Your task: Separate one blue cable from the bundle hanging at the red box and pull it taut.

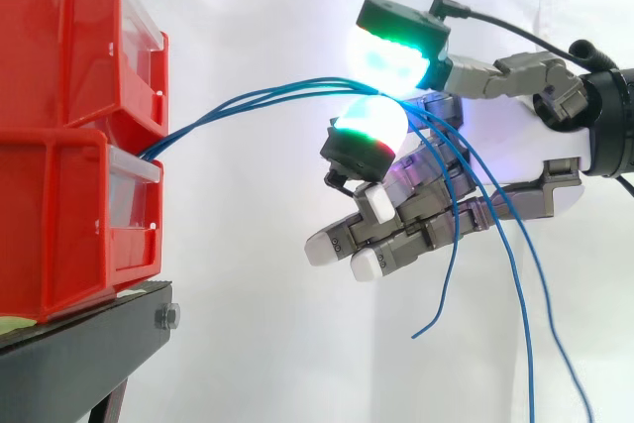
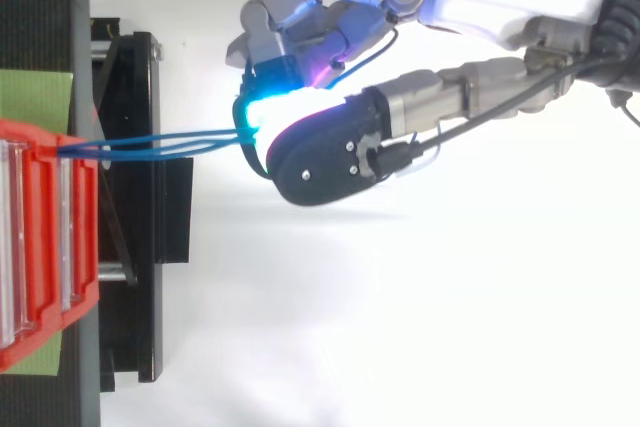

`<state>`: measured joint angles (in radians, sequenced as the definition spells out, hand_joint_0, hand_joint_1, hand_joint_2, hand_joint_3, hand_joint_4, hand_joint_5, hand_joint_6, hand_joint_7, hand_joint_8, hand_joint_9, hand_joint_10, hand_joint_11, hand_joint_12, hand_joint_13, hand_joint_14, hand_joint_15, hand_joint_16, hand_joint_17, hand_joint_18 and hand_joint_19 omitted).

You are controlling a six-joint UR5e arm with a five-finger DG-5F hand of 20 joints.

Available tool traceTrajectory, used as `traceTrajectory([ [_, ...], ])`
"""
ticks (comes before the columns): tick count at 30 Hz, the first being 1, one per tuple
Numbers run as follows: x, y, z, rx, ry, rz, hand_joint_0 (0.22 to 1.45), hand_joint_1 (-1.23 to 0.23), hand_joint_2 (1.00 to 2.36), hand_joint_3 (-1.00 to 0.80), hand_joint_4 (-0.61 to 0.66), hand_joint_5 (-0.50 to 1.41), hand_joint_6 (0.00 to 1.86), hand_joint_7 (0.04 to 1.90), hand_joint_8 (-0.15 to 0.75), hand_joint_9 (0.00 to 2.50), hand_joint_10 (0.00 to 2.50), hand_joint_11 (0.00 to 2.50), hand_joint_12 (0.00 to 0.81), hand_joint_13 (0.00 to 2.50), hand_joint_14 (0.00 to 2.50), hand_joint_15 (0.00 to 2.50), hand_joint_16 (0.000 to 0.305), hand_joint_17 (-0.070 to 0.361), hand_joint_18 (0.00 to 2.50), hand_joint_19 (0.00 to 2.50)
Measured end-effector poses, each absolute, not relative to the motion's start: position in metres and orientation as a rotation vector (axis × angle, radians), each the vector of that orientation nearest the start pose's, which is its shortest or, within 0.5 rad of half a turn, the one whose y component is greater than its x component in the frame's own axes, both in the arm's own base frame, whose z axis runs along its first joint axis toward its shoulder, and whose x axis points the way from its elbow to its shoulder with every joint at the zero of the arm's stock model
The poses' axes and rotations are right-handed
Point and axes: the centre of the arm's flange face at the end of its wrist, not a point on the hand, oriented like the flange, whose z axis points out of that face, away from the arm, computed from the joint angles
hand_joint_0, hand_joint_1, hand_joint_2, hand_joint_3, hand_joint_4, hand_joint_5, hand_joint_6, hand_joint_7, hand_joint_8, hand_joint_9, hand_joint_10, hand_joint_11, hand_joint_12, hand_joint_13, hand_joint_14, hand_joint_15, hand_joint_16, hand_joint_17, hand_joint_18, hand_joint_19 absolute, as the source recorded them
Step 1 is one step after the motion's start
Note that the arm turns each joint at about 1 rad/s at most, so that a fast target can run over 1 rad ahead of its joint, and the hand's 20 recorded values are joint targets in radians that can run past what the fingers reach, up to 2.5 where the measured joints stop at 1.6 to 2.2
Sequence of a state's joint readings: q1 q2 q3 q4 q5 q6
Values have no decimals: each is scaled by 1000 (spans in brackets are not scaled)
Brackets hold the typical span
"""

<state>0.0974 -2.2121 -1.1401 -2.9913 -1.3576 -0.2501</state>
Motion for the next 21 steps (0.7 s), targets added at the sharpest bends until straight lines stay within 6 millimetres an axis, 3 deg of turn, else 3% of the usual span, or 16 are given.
traceTrajectory([
  [8,741,-83,316,1117,1294,905,618,-761,1022,-214,83,-196,888,1453,277,883,25,885,286,367,9,232,34,77,256,267],
  [14,740,-82,315,1117,1295,905,671,-797,1012,-365,78,-200,896,1378,268,864,26,883,294,365,9,228,37,83,257,249],
  [16,740,-83,315,1117,1295,904,636,-791,1000,-500,128,-193,886,1354,270,866,26,883,297,368,9,228,37,84,267,256],
  [21,740,-83,315,1117,1294,904,521,-703,1000,-500,164,-183,884,1317,292,910,23,884,316,403,10,242,40,89,328,282],
])
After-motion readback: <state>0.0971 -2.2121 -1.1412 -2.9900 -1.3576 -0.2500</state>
